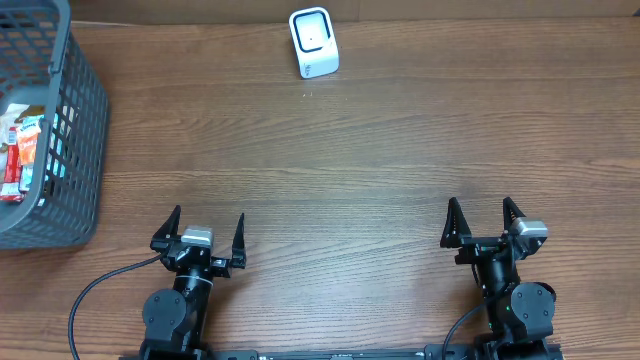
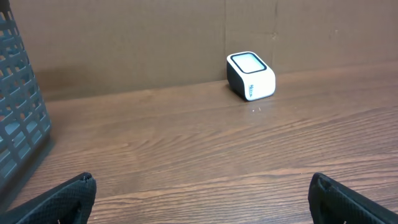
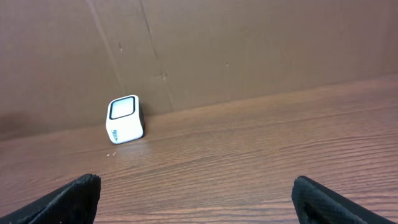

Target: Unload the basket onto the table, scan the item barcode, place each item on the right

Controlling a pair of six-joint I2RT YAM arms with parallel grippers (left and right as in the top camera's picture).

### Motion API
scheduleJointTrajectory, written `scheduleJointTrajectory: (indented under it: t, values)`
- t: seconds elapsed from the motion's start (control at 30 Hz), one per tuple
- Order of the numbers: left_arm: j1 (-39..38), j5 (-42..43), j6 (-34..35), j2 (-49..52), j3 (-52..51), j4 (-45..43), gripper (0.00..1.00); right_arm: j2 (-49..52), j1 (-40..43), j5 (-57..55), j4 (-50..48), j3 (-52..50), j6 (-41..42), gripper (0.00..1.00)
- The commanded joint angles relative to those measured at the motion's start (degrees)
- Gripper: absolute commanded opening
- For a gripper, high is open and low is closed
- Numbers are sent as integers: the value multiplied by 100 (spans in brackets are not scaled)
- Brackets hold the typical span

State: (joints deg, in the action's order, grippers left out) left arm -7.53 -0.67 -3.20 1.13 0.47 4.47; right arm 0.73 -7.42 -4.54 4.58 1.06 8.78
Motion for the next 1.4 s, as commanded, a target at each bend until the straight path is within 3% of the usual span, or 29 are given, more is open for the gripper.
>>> scheduleJointTrajectory:
  t: [0.0, 0.47, 0.63, 0.87, 1.17, 1.37]
  values:
    - [-22, 24, -68, 22, -17, -2, 100, -57, 37, -50, -26, -59, 2, 100]
    - [-22, 26, -68, 22, -17, -42, 100, -57, 37, -50, -26, -59, 2, 100]
    - [-22, 199, -61, 22, 90, -417, 100, -57, 37, -50, -26, -59, 2, 100]
    - [-22, 1099, -63, 22, 1432, -378, 100, -57, 37, -50, -28, -59, 2, 100]
    - [-22, 1099, -66, 22, 3045, -385, 100, -57, 37, -50, -26, -59, 2, 100]
    - [-20, 380, -415, 24, 3969, -769, 100, -57, 37, -50, -26, -59, 2, 100]
